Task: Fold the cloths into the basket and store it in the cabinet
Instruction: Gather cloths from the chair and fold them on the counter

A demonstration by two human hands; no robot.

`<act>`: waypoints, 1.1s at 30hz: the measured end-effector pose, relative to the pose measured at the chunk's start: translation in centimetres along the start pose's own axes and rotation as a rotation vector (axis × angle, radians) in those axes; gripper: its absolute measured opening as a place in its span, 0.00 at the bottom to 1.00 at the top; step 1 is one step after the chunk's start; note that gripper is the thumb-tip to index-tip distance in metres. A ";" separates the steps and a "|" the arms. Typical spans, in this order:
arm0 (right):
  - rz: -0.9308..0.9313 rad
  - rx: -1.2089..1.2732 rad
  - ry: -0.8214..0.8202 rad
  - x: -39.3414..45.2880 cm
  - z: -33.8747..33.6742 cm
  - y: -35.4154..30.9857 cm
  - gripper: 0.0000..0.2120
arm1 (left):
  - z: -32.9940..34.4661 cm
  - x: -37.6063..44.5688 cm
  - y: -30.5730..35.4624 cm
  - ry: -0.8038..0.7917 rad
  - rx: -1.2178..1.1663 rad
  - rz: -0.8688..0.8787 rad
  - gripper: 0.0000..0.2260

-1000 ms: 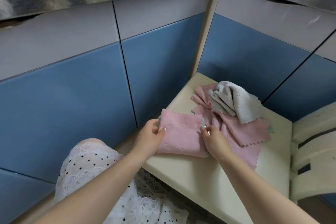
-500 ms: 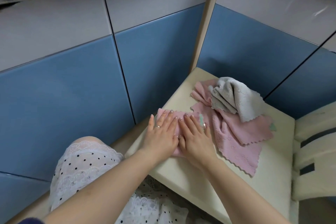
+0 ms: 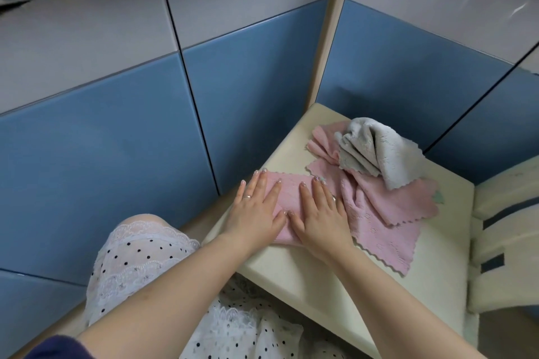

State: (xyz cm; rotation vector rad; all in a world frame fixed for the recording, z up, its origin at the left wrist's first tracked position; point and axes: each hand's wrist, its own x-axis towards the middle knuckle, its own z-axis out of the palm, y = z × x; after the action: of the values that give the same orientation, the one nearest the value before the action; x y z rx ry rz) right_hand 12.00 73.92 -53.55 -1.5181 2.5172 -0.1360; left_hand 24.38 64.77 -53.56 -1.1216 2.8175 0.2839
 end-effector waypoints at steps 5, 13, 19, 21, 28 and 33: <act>0.092 0.155 0.128 -1.8 -0.5 0.7 0.30 | 0.1 -2.2 -1.4 0.011 -0.099 -0.158 0.34; 0.176 0.643 0.125 -1.8 -1.4 0.0 0.24 | -0.3 -2.5 -2.0 0.046 -0.373 -0.180 0.25; 0.352 1.284 0.133 -1.4 -3.1 -1.4 0.22 | -2.9 -2.7 -2.8 0.081 -0.960 -0.312 0.19; 0.352 1.412 0.110 -1.2 -3.2 -2.1 0.20 | -3.9 -3.1 -3.2 0.145 -1.026 -0.333 0.18; 0.260 1.545 0.017 0.0 -7.7 -4.7 0.17 | -8.2 -5.1 -5.0 0.361 -1.369 -0.360 0.21; -0.067 1.328 0.009 0.3 -14.4 -8.1 0.18 | -14.5 -6.1 -6.2 0.584 -1.435 -0.317 0.20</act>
State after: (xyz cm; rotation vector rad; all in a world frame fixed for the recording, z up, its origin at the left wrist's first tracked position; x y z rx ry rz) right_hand 15.77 69.51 -38.06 -0.9383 1.5917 -1.4388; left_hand 32.82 61.43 -39.23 -1.9967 2.4628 2.4992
